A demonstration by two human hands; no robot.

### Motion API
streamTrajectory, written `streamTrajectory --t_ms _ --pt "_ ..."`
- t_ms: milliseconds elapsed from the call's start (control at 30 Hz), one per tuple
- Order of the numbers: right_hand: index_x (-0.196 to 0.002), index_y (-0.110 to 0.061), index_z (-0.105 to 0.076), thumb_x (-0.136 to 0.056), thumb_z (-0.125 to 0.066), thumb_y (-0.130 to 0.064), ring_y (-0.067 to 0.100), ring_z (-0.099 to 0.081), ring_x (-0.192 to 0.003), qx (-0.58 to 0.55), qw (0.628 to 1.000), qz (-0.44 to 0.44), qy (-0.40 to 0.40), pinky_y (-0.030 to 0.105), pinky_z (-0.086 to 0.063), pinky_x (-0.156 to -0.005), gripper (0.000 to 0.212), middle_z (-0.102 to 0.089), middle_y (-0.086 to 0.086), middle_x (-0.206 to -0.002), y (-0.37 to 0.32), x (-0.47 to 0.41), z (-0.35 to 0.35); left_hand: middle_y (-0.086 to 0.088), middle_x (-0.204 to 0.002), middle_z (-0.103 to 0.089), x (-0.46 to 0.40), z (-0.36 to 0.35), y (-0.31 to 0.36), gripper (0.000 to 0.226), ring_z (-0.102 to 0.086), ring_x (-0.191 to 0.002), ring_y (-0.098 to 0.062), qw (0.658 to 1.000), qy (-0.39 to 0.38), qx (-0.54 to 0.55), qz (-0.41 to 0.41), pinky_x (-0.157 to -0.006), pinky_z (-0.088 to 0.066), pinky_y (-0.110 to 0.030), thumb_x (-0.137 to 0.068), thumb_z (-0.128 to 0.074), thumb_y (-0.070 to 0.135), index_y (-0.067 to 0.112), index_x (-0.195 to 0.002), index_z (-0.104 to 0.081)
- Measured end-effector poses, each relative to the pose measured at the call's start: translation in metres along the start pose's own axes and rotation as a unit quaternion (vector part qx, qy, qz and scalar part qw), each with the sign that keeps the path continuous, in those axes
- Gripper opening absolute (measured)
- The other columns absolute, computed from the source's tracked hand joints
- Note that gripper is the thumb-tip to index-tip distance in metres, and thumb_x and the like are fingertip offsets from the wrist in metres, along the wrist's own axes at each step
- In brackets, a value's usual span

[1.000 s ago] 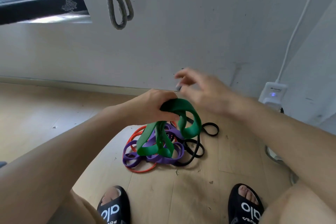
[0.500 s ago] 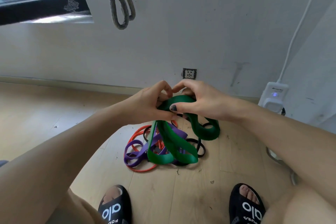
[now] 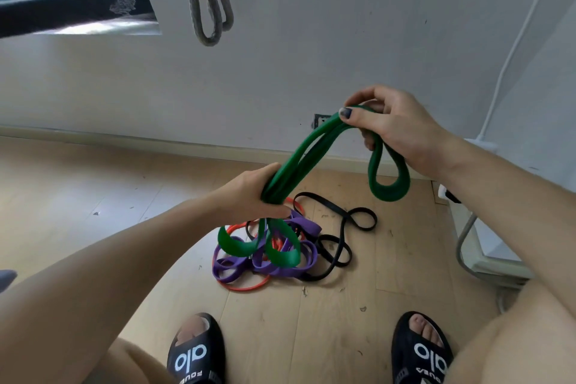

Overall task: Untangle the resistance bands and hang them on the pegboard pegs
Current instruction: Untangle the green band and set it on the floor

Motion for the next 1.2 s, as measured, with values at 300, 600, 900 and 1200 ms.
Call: streamTrajectory --t_ms 300,600,900,1200 --pt "-0.111 -0.034 -0.065 -0.077 -0.087 -0.038 0.019 -0.066 -0.086 0.273 0.948 -0.051 -0.156 0.035 -0.053 -0.077 0.04 -0.07 0.0 -0.097 0.037 0.001 0.02 0.006 -0.069 -0.057 0.005 0.01 -0.02 0.025 -0.052 -0.059 -0.008 0.998 -0.02 -0.043 0.034 -0.061 -0.043 -0.028 -0.094 -0.071 0.043 0.023 -0.085 -0.058" --pt "-0.104 -0.035 -0.07 -0.076 -0.087 -0.041 0.013 -0.063 -0.081 0.351 0.907 -0.059 -0.223 0.03 -0.047 -0.069 0.033 -0.069 -0.007 -0.09 0.05 0.01 0.013 0.013 -0.059 -0.055 0.013 0.023 -0.028 0.032 -0.052 -0.054 -0.003 0.995 -0.034 -0.092 0.028 -0.052 -0.038 -0.018 -0.083 -0.08 0.051 0.032 -0.077 -0.055" --pt "-0.091 -0.026 -0.059 -0.091 -0.06 -0.013 0.013 -0.053 -0.068 0.45 0.865 -0.039 -0.217 0.029 -0.039 -0.06 0.013 -0.061 -0.001 -0.08 0.062 0.018 0.009 0.009 -0.075 -0.057 0.027 0.011 -0.03 0.04 -0.052 -0.063 -0.008 0.982 -0.08 -0.173 0.003 -0.056 -0.038 -0.023 -0.079 -0.083 0.049 0.031 -0.089 -0.049" --pt "-0.09 -0.026 -0.049 -0.094 -0.049 -0.009 0.02 -0.049 -0.067 0.489 0.839 -0.092 -0.22 0.034 -0.037 -0.06 0.018 -0.056 0.004 -0.08 0.067 0.032 0.002 0.013 -0.078 -0.054 0.046 0.019 -0.041 0.026 -0.051 -0.066 -0.003 0.974 -0.082 -0.208 0.024 -0.056 -0.038 -0.014 -0.089 -0.07 0.02 0.029 -0.1 -0.049"
Point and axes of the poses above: each hand's wrist, its own x-axis away from the middle knuckle, its own z-axis out of the back of the hand, y = z × x, the point moved 2 cm from there along -x, towards the middle knuckle
